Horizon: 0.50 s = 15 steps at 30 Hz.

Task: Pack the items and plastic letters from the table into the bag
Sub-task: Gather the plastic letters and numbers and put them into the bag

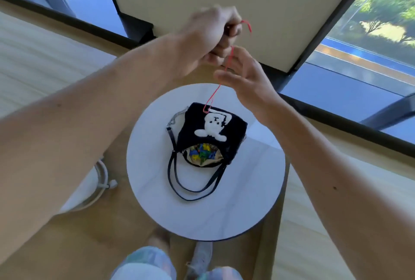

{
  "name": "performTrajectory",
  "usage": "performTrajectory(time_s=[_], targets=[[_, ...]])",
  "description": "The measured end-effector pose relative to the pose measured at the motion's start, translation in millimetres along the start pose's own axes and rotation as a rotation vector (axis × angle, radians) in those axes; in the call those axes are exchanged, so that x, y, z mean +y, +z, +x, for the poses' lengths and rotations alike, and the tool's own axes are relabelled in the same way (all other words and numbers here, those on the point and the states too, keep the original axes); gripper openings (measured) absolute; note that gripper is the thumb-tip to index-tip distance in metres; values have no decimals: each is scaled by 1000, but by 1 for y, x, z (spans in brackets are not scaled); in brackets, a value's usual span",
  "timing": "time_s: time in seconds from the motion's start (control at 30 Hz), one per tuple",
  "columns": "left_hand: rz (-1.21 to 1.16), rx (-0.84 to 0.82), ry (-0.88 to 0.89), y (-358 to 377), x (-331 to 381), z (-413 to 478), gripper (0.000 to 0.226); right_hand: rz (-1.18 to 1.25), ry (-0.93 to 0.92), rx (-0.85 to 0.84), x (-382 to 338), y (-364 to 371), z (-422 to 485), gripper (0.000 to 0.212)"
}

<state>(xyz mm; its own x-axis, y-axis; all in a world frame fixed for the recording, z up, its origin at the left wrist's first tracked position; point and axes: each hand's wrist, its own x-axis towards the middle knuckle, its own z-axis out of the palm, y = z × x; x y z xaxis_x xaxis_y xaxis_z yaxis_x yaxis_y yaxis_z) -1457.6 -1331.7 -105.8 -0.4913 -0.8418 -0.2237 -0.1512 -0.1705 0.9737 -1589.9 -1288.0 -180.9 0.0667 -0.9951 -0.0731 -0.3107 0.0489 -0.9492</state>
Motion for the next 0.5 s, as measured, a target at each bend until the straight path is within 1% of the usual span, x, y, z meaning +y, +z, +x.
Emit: performTrajectory(time_s=[0.07,0.1,0.2,0.27,0.33,0.4,0.5], targets=[[-31,29,64,2,33,-28,33,66,-10,54,-26,9,-18,22],[-43,65,93,0,48,-45,33,84,-8,78,-38,13,-31,15],[-104,205,177,-16,82,-84,34,110,0,124,-61,20,-65,10],[-130,312,237,-33,93,-106,33,134,39,163,-68,23,-90,5],[-121,389,286,-49,95,-123,34,148,92,204,-75,25,-113,7],[-73,423,292,-59,83,-135,34,108,109,202,-87,31,-131,11],[162,355,255,-58,44,-147,34,-32,48,202,-115,44,-145,8]])
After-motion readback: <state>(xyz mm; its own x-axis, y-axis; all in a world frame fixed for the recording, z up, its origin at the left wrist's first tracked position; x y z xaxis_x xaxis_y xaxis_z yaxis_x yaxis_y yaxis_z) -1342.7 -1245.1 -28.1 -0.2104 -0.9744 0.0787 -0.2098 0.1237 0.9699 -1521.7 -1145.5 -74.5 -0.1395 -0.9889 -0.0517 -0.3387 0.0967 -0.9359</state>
